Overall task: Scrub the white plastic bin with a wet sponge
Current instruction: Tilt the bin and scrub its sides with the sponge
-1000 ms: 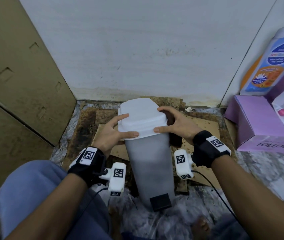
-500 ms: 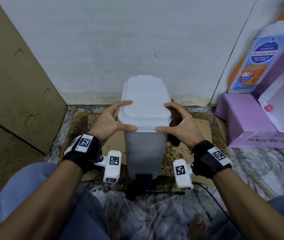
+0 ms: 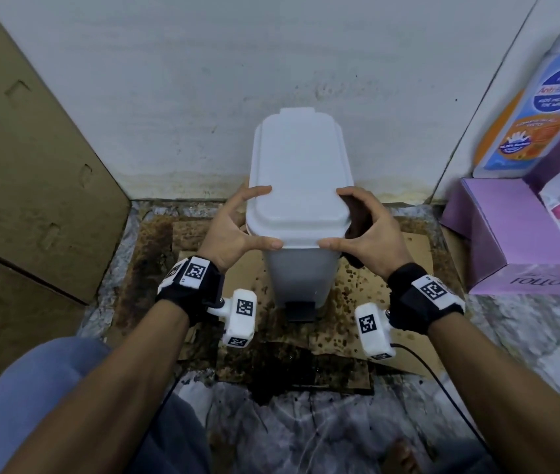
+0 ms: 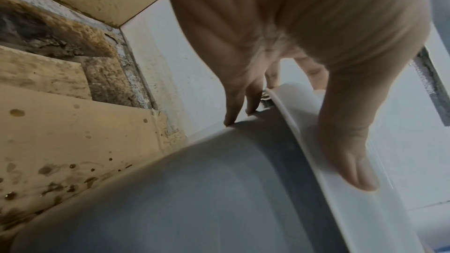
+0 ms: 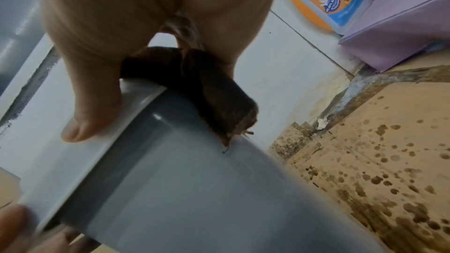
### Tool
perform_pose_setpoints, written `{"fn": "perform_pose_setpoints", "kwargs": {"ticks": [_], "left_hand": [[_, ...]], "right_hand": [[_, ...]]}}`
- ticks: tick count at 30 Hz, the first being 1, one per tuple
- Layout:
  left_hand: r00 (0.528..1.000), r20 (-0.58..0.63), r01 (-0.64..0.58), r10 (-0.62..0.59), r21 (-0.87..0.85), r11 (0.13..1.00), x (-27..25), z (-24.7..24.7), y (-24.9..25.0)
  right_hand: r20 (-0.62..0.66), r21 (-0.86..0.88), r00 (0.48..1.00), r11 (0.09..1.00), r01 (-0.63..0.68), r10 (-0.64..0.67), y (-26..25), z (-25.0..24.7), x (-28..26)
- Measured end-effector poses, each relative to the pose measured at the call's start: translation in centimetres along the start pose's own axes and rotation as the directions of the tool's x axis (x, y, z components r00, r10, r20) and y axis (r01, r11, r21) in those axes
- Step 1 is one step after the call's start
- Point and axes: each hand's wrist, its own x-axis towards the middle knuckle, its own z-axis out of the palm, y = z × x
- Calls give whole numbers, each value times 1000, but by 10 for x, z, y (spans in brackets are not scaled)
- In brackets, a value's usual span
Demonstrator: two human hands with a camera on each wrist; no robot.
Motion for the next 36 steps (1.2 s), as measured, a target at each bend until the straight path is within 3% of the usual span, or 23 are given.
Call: {"fn": "perform_pose_setpoints", "kwargs": {"ticks": [14,30,36], "left_hand": [[998,26,50,-52,54,997,0,2,-55],[996,35,79,-82,89,993,-26,-3,-68],[996,35,77,-85,189,979,-30,-3,-62]], "right_hand": [[-38,0,998,999,-44,44,44,19,-25],[7,-58,995,994,-95,95,55,32,-53],[35,-116,995,989,-88,92,50,28,-53]]}}
